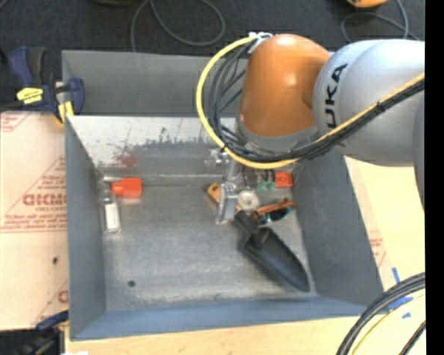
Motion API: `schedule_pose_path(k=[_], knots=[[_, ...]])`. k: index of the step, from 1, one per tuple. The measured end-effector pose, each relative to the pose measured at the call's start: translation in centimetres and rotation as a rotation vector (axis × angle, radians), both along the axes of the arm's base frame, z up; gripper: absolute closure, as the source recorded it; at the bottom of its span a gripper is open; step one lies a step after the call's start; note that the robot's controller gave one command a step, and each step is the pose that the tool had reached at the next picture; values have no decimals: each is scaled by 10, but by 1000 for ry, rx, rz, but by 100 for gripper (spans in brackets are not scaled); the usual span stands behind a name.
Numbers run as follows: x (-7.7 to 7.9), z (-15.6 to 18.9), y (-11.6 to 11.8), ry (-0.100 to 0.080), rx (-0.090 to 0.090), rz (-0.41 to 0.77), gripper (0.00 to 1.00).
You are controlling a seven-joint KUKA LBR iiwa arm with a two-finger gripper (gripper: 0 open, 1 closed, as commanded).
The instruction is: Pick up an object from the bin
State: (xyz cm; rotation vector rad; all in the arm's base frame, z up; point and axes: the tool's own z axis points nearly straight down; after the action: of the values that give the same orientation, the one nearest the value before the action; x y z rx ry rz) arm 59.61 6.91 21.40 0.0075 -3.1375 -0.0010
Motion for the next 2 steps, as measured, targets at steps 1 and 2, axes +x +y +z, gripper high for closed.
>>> schedule_pose_path(k=[1,2], knots=[[2,5,0,-8,1,-1,0],[7,-56,-37,-12,0,18,0]])
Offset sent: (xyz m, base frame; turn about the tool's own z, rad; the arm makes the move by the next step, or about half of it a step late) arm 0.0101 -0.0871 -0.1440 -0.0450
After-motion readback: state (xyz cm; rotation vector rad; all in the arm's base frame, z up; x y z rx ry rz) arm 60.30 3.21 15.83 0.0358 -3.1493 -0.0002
